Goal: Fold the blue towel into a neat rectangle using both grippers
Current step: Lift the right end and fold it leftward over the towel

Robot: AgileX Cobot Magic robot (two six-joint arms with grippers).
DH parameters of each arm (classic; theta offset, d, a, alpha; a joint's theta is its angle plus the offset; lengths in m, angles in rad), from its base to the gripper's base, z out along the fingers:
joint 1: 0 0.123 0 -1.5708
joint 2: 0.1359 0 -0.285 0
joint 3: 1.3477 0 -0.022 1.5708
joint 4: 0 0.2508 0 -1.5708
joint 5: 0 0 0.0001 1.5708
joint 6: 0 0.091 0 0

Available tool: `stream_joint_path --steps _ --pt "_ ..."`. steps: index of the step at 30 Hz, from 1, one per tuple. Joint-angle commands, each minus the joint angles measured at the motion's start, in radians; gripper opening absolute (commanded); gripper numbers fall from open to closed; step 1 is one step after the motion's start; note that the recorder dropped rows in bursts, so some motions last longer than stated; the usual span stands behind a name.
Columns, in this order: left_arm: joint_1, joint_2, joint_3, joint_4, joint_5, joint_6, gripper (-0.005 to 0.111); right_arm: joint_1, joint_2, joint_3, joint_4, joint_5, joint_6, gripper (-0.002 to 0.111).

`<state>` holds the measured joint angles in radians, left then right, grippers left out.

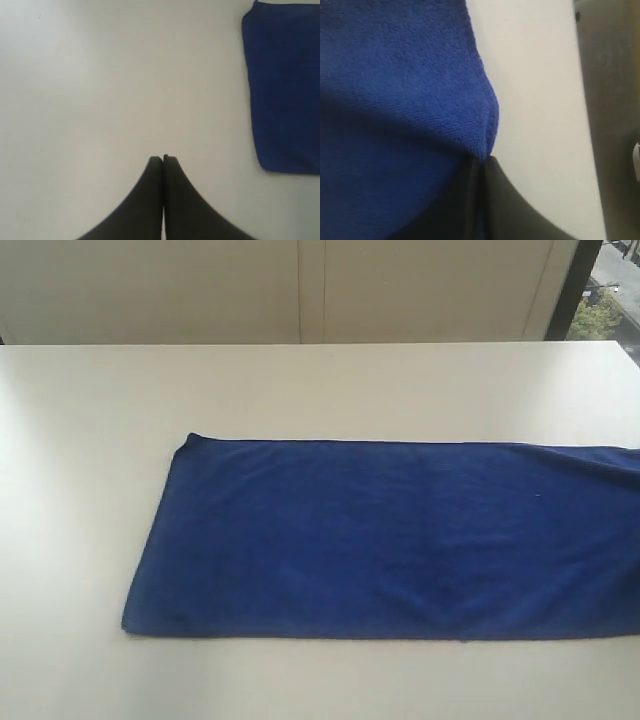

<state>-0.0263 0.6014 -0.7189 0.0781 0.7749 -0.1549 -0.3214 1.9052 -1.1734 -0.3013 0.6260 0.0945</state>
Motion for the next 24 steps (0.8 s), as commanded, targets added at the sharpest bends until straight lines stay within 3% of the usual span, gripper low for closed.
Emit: stream_joint_path --steps 1,6,14,21,24 --pt "0.003 -0.008 0.008 0.003 0.003 -0.002 0.0 -0.012 -0.01 -0.005 -0.017 -0.03 0.043 0.0" --pt "0.003 -0.008 0.008 0.003 0.003 -0.002 0.0 0.067 -0.044 -0.026 0.012 0.006 0.045 0.0" --pt "0.003 -0.008 0.008 0.004 0.003 -0.002 0.0 0.281 -0.176 -0.107 0.012 0.179 0.045 0.0" --pt "0.003 -0.008 0.008 0.004 0.003 -0.002 0.0 0.525 -0.301 -0.182 0.014 0.272 0.032 0.0" --pt "0.003 -0.008 0.008 0.004 0.003 -0.002 0.0 0.723 -0.309 -0.29 0.016 0.332 0.017 0.0"
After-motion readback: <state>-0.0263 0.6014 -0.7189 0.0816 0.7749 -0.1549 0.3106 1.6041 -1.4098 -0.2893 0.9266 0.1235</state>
